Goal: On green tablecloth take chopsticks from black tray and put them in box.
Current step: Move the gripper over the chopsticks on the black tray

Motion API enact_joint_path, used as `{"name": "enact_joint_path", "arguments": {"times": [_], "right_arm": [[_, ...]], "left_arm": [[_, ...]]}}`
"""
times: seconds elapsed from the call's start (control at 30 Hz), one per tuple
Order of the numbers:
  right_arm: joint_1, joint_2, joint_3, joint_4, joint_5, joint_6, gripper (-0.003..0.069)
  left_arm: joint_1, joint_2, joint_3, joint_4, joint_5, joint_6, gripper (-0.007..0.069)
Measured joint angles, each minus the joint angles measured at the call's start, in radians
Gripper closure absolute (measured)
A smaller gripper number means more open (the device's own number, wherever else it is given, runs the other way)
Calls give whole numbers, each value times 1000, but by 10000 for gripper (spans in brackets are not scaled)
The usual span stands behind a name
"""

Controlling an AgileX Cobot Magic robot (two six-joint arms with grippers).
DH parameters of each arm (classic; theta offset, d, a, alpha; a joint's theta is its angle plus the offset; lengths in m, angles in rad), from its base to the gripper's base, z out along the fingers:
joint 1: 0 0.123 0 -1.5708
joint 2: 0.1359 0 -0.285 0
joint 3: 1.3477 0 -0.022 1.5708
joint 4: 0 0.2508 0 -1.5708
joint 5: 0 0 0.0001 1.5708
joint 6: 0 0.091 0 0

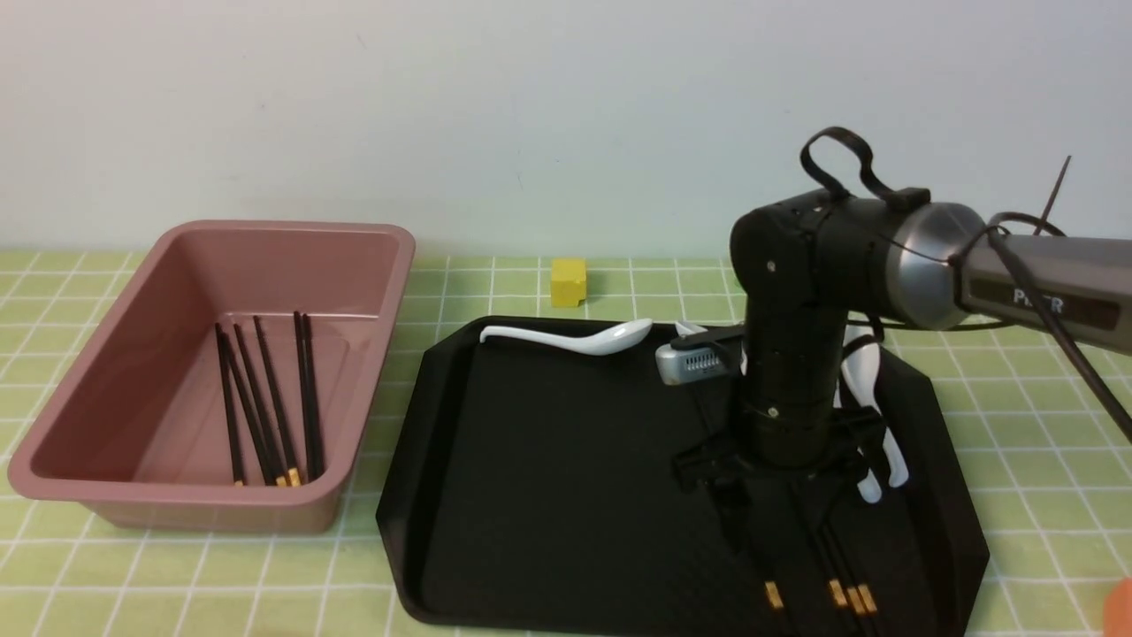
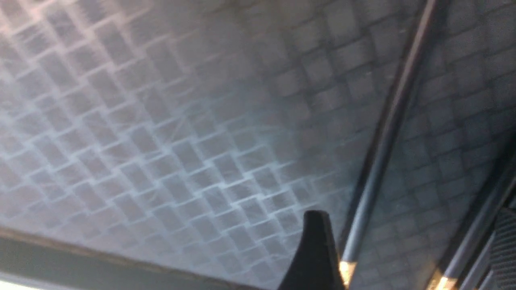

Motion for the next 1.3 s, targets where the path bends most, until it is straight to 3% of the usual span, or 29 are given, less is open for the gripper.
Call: {"name": "enact_joint_path", "arguments": {"times": [0.23,0.97,1.1,1.27,1.3], "right_arm": [[0,45,-3,-48,4,36,111],[0,61,-11,27,4,36,136],[0,67,-16,45,16,36,245],[0,69,-16,44,35,27,525],[0,69,-16,44,35,26,538]], "left_arm": [[0,0,0,0,0,0,389],[0,0,0,0,0,0,386],[0,0,0,0,0,0,386],[0,0,0,0,0,0,386],[0,0,0,0,0,0,386]]}}
